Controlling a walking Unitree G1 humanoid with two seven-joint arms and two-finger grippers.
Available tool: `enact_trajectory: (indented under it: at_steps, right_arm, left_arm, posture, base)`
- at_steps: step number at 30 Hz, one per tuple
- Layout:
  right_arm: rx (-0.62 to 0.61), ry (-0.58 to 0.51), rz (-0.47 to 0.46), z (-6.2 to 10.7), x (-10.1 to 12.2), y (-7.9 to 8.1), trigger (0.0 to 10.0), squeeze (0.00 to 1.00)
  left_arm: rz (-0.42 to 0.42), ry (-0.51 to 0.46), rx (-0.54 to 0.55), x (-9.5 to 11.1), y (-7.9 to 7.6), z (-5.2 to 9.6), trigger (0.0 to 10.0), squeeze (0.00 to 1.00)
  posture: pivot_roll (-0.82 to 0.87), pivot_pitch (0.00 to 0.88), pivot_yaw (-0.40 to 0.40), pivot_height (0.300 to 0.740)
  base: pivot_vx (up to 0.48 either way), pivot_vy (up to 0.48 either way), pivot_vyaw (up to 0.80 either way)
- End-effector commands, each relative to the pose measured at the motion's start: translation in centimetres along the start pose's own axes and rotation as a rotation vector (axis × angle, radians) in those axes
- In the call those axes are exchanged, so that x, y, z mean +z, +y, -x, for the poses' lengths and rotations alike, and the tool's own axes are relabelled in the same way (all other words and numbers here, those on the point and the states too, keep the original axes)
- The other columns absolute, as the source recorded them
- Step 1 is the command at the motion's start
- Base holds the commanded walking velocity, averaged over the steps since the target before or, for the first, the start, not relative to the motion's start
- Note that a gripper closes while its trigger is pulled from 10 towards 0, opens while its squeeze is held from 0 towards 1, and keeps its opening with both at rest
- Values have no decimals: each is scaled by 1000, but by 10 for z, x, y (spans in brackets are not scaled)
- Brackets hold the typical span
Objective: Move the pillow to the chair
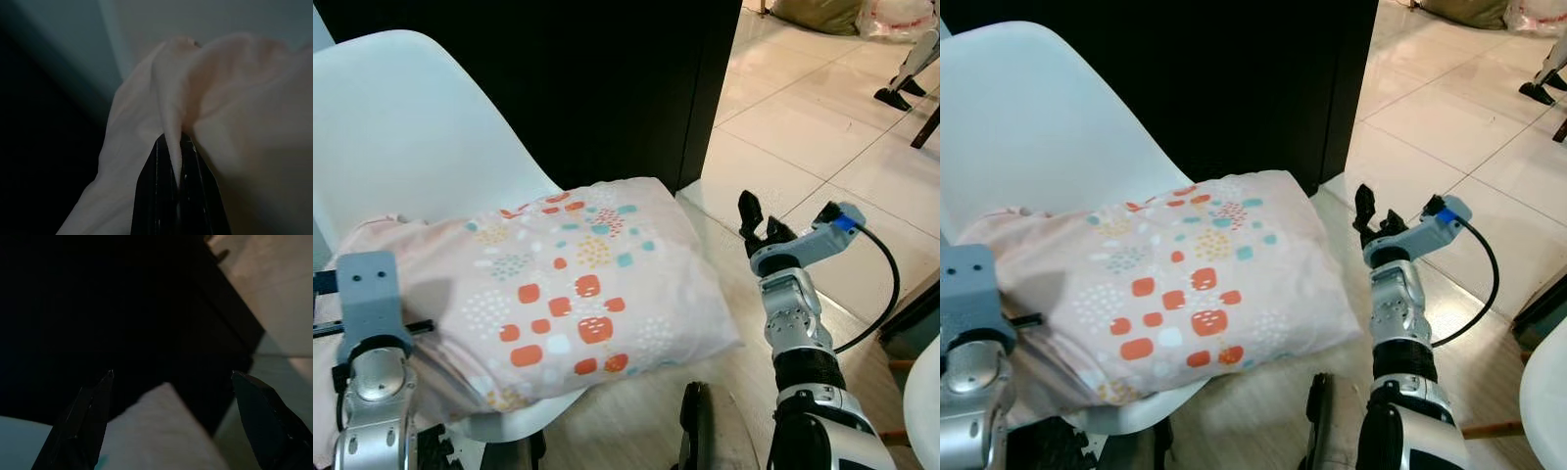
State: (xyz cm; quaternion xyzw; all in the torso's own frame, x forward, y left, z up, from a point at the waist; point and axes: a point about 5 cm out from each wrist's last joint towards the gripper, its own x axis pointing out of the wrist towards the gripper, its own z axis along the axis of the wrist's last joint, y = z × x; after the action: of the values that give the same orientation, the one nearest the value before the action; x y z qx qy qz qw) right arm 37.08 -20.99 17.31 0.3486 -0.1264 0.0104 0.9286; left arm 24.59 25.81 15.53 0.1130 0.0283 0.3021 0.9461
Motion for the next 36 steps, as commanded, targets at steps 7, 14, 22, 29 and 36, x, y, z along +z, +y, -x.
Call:
enact_trajectory:
  at_steps: [7, 14, 22, 29, 36]
  right_arm:
    - [80, 59, -47, 7, -16, 10, 10000, 0]
    - [116, 76, -58, 7, -16, 15, 10000, 0]
    - [108, 172, 7, 9, -30, 17, 10000, 0]
    - [117, 214, 53, 12, -35, 17, 10000, 0]
    - [126, 237, 81, 21, -39, 11, 10000, 0]
  left_arm:
    - [-13, -23, 29, 1, 3, -2, 10000, 1000]
    - [-75, -66, 112, 12, 23, -8, 10000, 1000]
    - [68, -306, -17, 67, 13, -12, 10000, 1000]
    - [231, -302, -402, 67, -39, 3, 10000, 1000]
    - [420, -83, -608, 24, -67, 19, 10000, 0]
  posture:
    - [-6, 163, 9, 555]
    - [-5, 162, 9, 555]
    - [3, 154, 6, 555]
    - [-6, 142, 16, 555]
    - [-11, 134, 15, 555]
  base:
    - [0, 0, 0]
    - [0, 0, 0]
    - [0, 0, 0]
    - [0, 0, 0]
    - [0, 0, 0]
